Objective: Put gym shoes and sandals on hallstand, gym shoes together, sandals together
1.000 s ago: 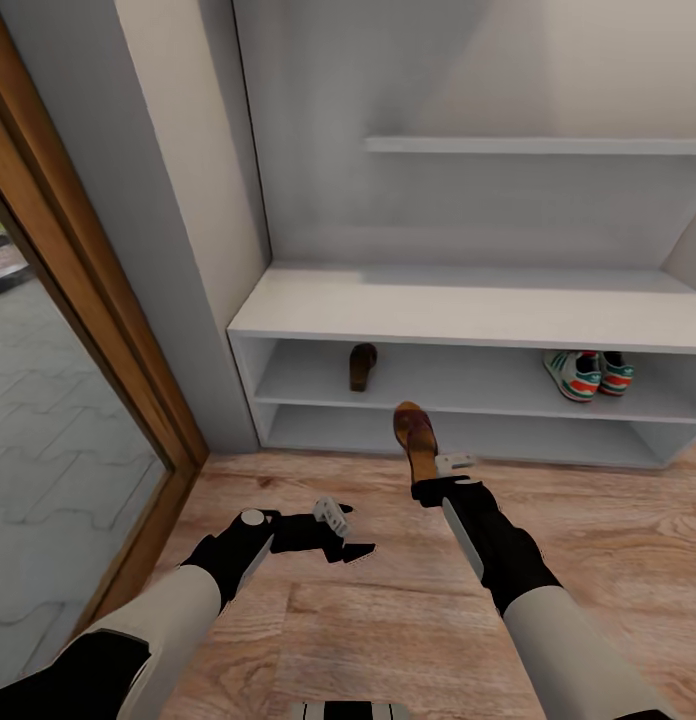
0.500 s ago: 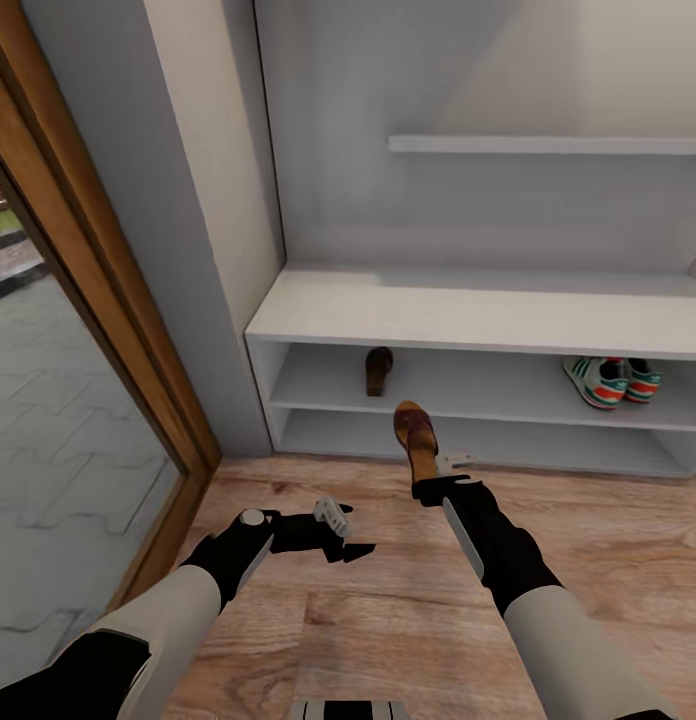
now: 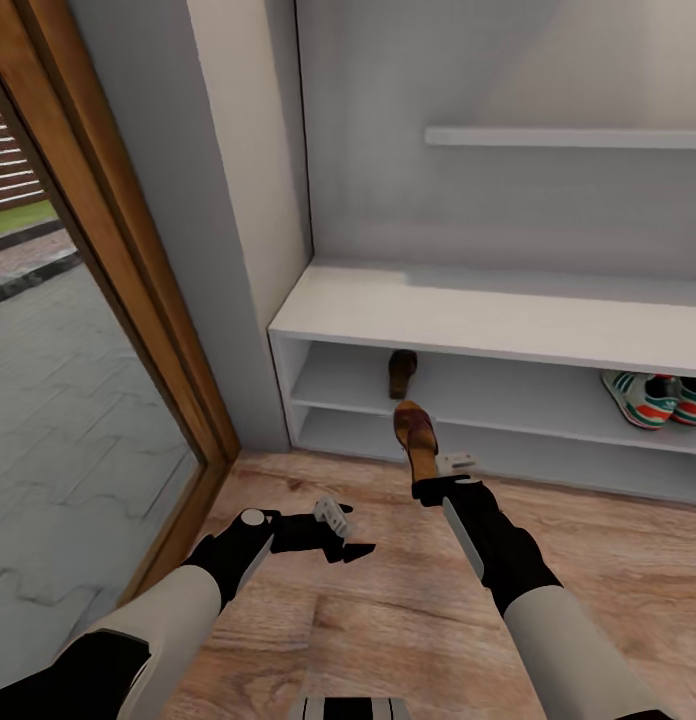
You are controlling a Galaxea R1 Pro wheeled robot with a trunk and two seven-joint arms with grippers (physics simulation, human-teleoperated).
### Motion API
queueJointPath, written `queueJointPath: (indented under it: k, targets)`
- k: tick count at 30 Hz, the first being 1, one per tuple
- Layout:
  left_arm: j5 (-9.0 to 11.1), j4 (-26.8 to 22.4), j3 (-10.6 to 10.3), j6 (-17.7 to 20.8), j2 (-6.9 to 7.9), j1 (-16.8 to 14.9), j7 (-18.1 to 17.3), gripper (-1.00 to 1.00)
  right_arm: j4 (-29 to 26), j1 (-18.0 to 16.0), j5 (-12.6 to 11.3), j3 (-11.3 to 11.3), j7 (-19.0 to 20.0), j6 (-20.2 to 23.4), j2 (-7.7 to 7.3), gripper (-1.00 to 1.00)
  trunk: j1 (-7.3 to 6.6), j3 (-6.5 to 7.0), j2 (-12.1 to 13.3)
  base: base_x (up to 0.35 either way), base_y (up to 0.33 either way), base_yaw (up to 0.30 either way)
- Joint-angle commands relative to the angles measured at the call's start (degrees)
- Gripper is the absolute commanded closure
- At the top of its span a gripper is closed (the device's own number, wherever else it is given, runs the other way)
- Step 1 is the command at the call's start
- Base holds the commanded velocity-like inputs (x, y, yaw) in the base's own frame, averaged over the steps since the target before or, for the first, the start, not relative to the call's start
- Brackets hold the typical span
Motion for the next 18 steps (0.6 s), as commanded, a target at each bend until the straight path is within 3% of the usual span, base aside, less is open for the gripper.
queueJointPath:
  k: [1, 9, 18]
  targets:
    - [-0.6, 0.0, 0.1, -0.5, -0.02, 0.0, 0.0, -1.00, -0.1, 0.0, -0.4, 0.1, -0.5, 0.2, -0.02, 1.00, 0.01, -0.08, 0.0, 0.209, -0.186, 0.084]
    - [-0.6, 0.0, 0.1, -0.5, -0.02, 0.0, 0.0, -1.00, -0.2, 0.0, -0.4, 0.0, -0.5, 0.2, -0.02, 1.00, 0.01, -0.13, 0.0, 0.066, -0.050, 0.019]
    - [-0.6, 0.0, 0.1, -0.5, -0.02, 0.0, 0.0, -1.00, -0.2, 0.0, -0.4, 0.0, -0.5, 0.2, -0.02, 1.00, 0.01, -0.13, 0.0, 0.170, -0.111, 0.000]
